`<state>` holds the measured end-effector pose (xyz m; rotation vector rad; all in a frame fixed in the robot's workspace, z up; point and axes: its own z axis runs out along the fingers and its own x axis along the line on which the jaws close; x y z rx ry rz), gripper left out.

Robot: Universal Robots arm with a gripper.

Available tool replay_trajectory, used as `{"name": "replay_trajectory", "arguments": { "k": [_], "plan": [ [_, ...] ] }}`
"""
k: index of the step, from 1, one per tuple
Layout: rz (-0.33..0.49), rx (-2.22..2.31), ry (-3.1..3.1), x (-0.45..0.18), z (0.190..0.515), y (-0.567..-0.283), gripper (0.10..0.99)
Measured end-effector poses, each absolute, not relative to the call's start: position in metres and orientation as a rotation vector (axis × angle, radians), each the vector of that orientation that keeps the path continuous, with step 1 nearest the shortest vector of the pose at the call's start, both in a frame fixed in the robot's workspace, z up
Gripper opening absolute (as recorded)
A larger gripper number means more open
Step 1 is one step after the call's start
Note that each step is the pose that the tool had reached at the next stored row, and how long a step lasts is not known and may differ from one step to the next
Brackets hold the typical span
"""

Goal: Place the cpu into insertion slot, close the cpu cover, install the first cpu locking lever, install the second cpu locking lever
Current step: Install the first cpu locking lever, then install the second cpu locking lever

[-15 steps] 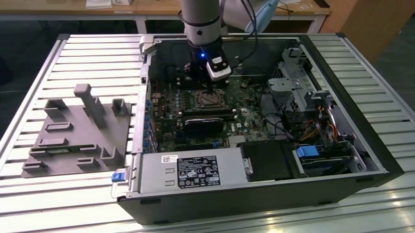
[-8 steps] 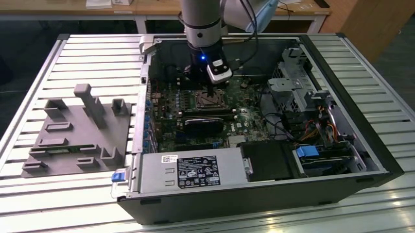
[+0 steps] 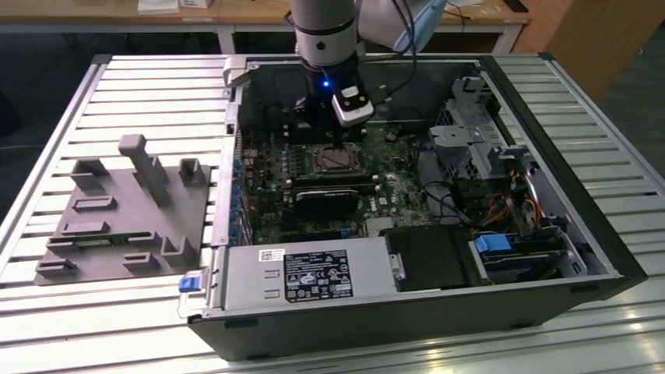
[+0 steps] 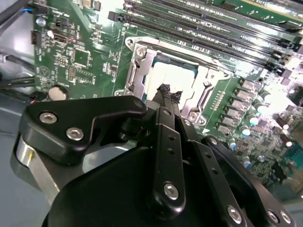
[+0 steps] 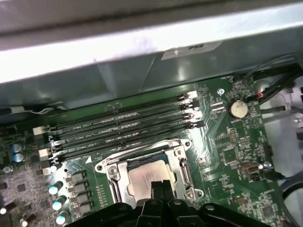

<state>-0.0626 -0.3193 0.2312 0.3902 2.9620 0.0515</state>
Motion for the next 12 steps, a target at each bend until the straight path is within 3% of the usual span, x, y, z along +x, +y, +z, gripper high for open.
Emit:
{"name": "replay_trajectory", "arguments": {
  "k": [12],
  "plan": [
    [0.052, 0.39, 2.962, -0.0626, 0.2345, -0.3193, 0.102]
  ]
}}
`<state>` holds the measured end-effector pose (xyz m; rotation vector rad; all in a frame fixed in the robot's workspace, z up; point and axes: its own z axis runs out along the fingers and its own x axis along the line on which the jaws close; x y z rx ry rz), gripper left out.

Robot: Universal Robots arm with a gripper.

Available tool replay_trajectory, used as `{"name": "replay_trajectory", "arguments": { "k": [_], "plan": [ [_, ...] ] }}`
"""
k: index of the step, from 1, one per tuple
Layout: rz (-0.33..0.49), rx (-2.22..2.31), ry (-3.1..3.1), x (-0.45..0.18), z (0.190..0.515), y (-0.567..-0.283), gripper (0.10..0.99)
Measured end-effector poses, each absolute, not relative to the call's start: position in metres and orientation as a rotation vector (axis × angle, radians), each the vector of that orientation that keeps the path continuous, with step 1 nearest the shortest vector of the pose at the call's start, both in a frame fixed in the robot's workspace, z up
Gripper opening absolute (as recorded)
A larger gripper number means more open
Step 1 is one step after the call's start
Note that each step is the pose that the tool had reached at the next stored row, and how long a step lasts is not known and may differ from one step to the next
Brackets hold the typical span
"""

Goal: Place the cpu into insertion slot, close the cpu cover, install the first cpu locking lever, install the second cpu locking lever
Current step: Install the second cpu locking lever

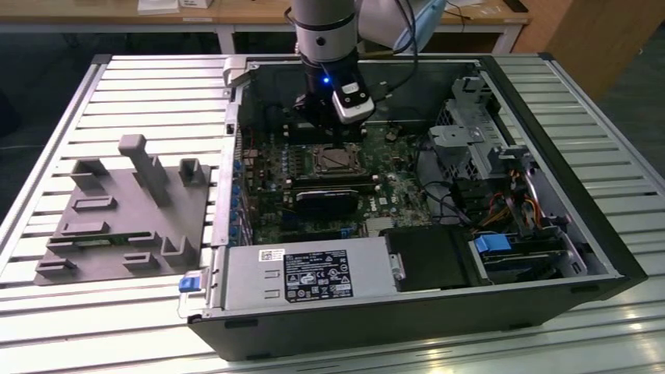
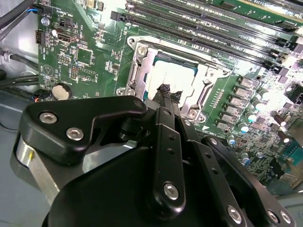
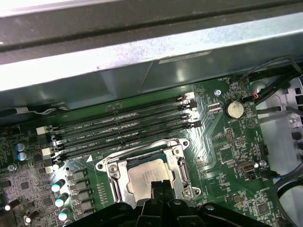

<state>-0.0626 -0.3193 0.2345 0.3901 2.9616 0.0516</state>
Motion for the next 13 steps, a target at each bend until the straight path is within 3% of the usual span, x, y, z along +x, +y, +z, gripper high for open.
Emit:
{"name": "replay_trajectory", "arguments": {
  "k": [13],
  "plan": [
    [0.051, 0.39, 2.962, -0.063, 0.237, -0.335, 0.102]
  ]
}}
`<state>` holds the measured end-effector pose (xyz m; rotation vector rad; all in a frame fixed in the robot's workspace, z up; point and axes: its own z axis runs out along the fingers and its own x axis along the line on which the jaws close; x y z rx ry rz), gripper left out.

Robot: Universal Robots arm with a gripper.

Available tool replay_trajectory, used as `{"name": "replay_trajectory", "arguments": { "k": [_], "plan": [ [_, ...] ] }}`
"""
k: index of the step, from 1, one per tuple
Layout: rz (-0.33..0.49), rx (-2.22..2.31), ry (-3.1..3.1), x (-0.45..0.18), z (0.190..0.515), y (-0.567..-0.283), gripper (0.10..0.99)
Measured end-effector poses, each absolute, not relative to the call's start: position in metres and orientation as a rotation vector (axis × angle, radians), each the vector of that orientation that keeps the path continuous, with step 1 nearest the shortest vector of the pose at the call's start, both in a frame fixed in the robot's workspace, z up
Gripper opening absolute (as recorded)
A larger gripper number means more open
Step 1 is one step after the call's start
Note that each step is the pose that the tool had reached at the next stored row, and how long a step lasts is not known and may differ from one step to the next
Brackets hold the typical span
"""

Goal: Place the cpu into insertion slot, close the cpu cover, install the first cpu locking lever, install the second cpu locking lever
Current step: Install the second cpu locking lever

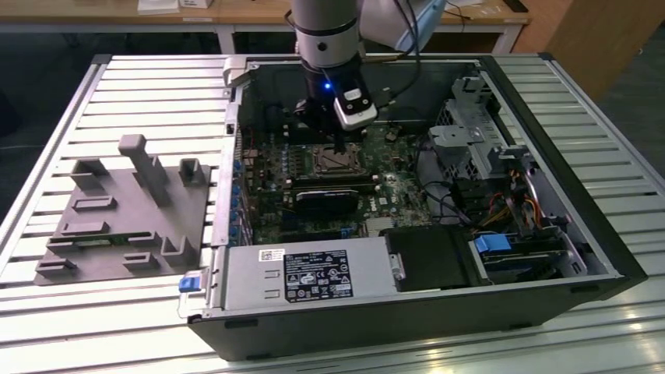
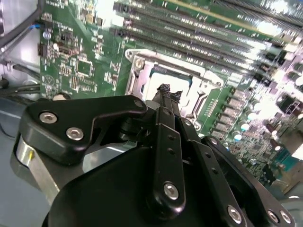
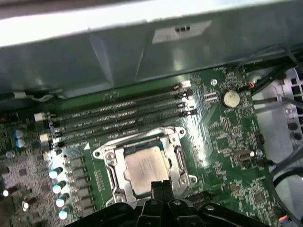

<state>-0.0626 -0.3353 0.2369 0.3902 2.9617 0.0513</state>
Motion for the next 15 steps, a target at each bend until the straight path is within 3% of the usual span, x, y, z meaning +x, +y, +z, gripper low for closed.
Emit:
{"name": "replay_trajectory", "arguments": {
  "k": [15],
  "plan": [
    [0.052, 0.39, 2.962, -0.064, 0.237, -0.368, 0.102]
  ]
}}
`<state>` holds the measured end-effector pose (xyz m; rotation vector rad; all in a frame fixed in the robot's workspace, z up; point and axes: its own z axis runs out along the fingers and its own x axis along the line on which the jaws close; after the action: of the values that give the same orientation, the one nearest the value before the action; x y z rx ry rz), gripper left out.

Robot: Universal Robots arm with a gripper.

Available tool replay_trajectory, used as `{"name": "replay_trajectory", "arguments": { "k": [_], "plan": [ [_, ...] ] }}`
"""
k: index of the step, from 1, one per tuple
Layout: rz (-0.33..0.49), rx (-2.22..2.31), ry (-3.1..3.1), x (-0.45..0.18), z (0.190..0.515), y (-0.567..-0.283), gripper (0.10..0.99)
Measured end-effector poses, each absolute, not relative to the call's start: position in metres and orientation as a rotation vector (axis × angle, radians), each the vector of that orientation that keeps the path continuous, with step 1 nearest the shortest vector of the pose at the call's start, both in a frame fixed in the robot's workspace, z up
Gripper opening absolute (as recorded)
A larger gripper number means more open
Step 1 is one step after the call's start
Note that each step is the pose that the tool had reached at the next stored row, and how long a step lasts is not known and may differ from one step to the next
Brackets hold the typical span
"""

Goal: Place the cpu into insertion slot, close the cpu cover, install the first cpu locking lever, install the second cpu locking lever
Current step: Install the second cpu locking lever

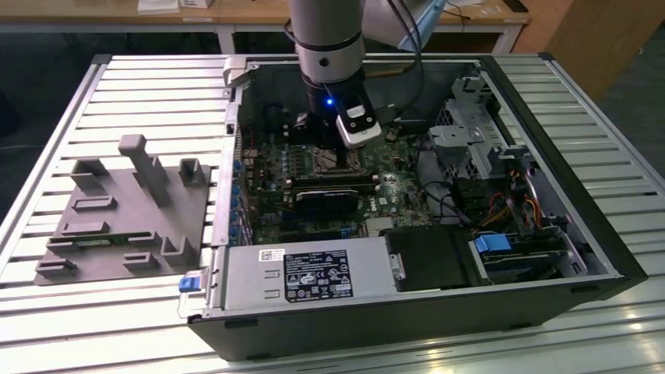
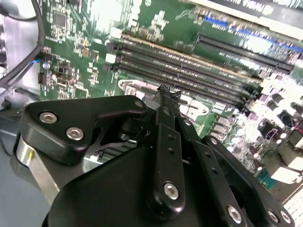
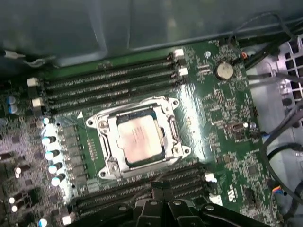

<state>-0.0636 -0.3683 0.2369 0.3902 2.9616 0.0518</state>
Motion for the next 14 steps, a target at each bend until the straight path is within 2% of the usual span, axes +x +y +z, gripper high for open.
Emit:
{"name": "replay_trajectory", "arguments": {
  "k": [7, 14],
  "plan": [
    [0.107, 0.397, 2.979, -0.0641, 0.236, -0.3746, 0.102],
    [0.111, 0.401, 2.995, -0.0641, 0.2353, -0.3754, 0.102]
  ]
}}
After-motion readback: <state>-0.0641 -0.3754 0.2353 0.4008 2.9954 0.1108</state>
